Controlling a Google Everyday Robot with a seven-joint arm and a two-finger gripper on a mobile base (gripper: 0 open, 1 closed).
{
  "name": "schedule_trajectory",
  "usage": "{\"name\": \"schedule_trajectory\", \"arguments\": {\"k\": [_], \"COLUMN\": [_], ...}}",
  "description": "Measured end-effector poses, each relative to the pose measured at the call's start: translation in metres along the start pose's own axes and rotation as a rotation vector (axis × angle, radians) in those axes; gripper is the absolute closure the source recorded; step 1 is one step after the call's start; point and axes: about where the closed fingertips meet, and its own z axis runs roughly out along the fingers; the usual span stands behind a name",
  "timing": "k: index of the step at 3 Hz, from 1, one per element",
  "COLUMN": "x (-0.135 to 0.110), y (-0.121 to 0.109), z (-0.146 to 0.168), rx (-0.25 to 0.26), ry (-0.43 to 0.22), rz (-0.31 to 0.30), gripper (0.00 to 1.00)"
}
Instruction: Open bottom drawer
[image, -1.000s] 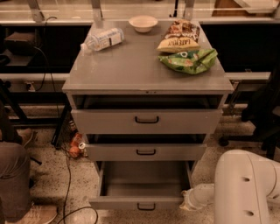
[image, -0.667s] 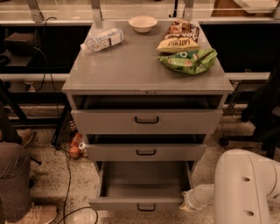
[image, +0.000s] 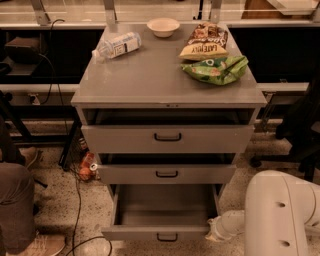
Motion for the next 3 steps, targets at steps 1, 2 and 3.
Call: {"name": "schedule_trajectory", "arguments": {"k": [1,2,3], "x": [0.0,0.0,0.0], "y": [0.0,0.0001,0.0001], "z": [0.0,0.0001,0.0001], "rx": [0.0,0.0,0.0], "ry": [0.0,0.0,0.0], "rz": [0.0,0.0,0.0], "gripper": [0.54,0.23,0.02]}}
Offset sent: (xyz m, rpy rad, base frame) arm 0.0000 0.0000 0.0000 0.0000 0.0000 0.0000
